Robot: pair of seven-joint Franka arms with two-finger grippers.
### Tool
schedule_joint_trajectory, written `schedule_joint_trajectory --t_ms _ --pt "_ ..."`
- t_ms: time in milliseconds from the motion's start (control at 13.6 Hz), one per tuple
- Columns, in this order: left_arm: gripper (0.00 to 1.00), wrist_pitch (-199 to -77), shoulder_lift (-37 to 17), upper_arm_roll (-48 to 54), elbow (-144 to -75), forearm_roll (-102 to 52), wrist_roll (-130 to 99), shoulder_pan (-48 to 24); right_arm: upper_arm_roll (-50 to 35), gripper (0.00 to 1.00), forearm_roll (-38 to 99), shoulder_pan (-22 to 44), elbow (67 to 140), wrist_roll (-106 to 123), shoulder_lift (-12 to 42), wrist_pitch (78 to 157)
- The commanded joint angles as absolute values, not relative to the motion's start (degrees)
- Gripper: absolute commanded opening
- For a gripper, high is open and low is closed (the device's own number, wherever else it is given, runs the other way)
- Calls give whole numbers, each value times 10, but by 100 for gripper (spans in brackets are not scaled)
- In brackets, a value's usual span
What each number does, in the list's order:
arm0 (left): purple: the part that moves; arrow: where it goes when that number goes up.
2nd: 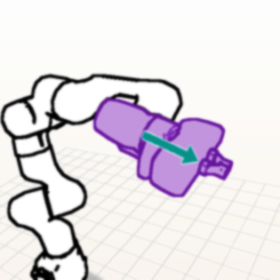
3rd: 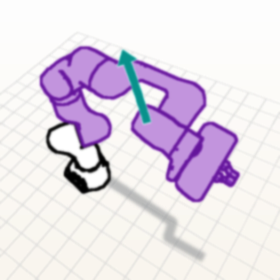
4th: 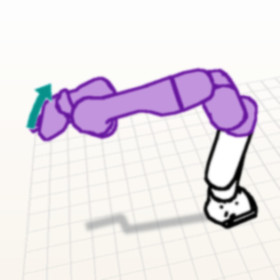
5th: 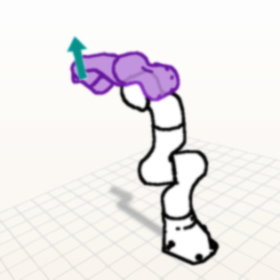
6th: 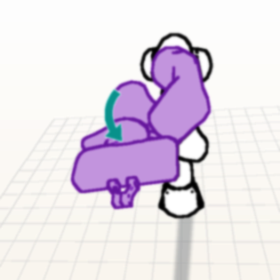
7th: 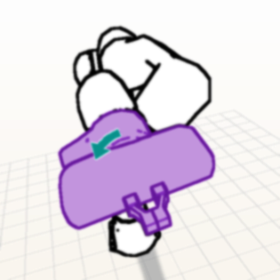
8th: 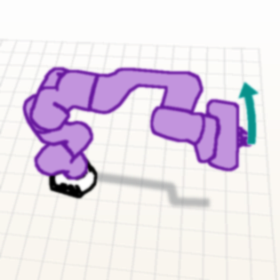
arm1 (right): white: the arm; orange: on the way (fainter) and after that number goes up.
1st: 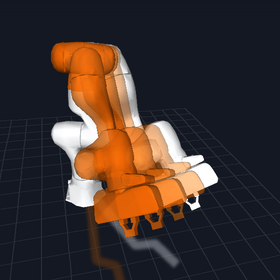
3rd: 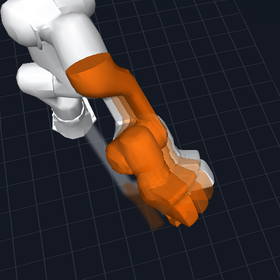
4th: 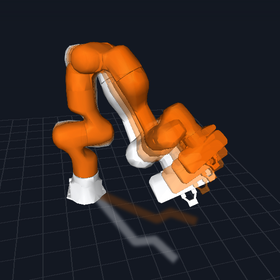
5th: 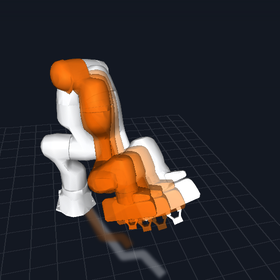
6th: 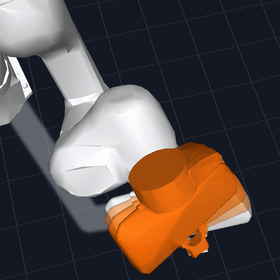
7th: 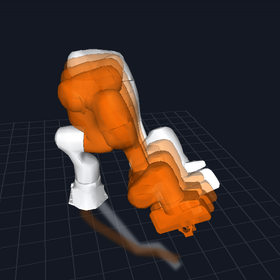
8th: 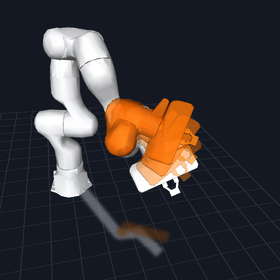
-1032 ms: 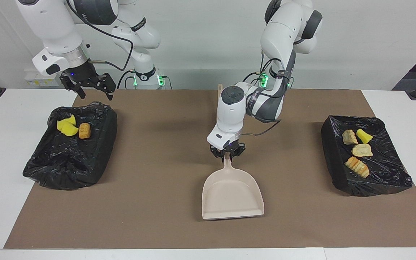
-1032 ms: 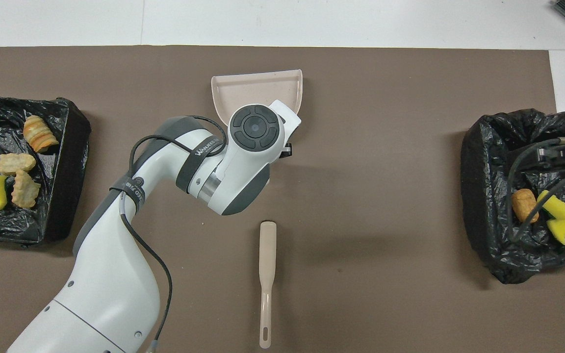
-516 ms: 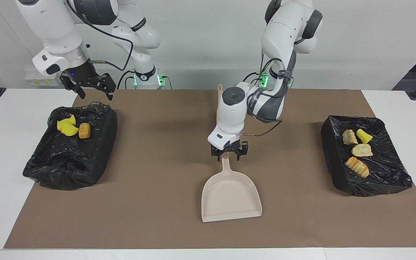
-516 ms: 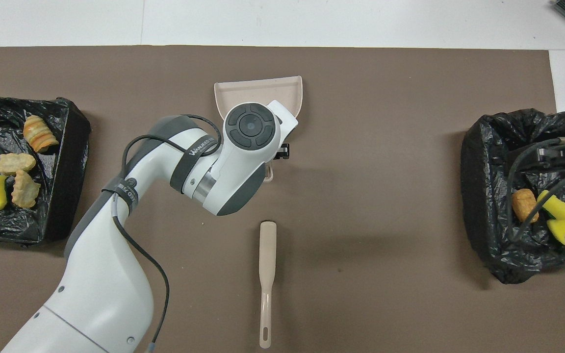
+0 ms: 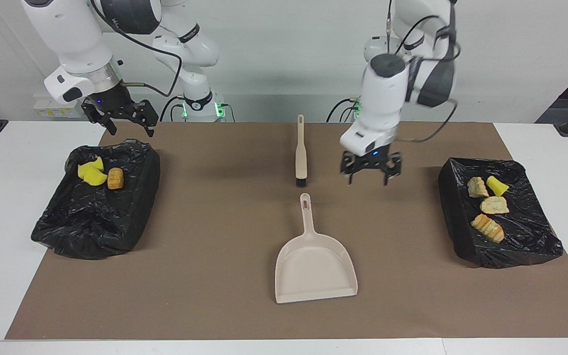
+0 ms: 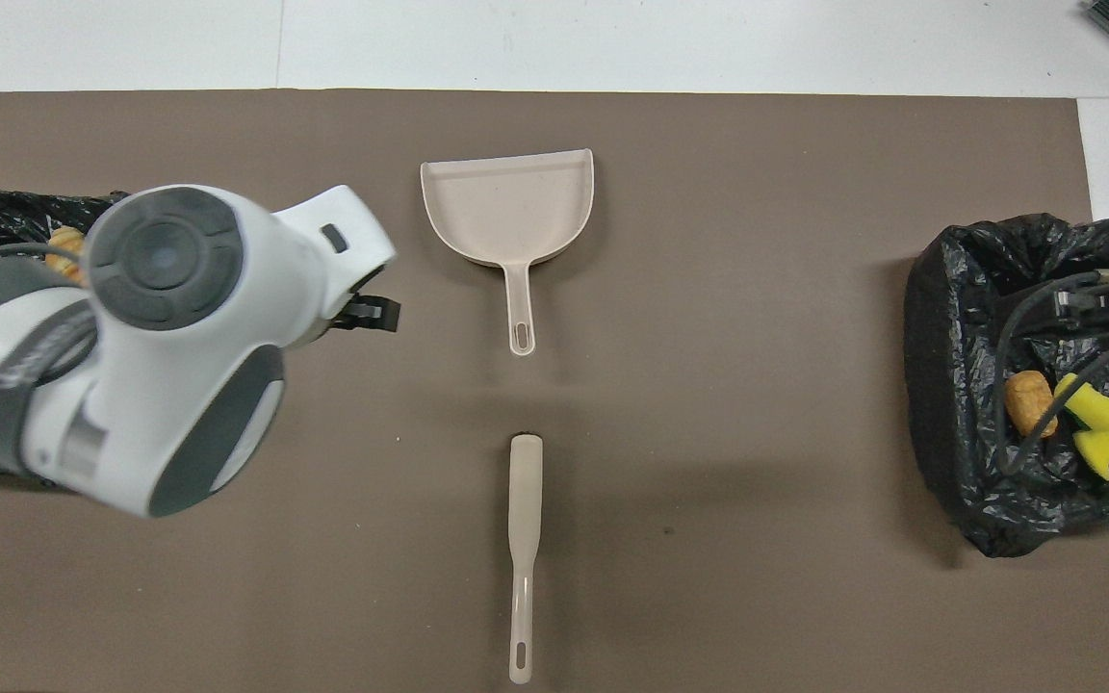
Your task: Sweep and dump trash in bin
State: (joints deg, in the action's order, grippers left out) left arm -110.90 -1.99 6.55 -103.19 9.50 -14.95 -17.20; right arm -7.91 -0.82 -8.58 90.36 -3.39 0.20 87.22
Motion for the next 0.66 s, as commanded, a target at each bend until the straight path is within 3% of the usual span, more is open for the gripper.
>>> schedule_joint_trajectory --t_ms 0,295,590 --pt "100 -1075 53 65 -1066 87 -113 -130 -81 100 4 -90 912 -43 -7 874" --pt "100 -983 73 61 -991 29 -8 -53 -81 100 4 -90 912 -44 -7 874" --pt "100 -869 34 52 -859 22 111 -16 -81 100 4 -90 912 -44 -7 874"
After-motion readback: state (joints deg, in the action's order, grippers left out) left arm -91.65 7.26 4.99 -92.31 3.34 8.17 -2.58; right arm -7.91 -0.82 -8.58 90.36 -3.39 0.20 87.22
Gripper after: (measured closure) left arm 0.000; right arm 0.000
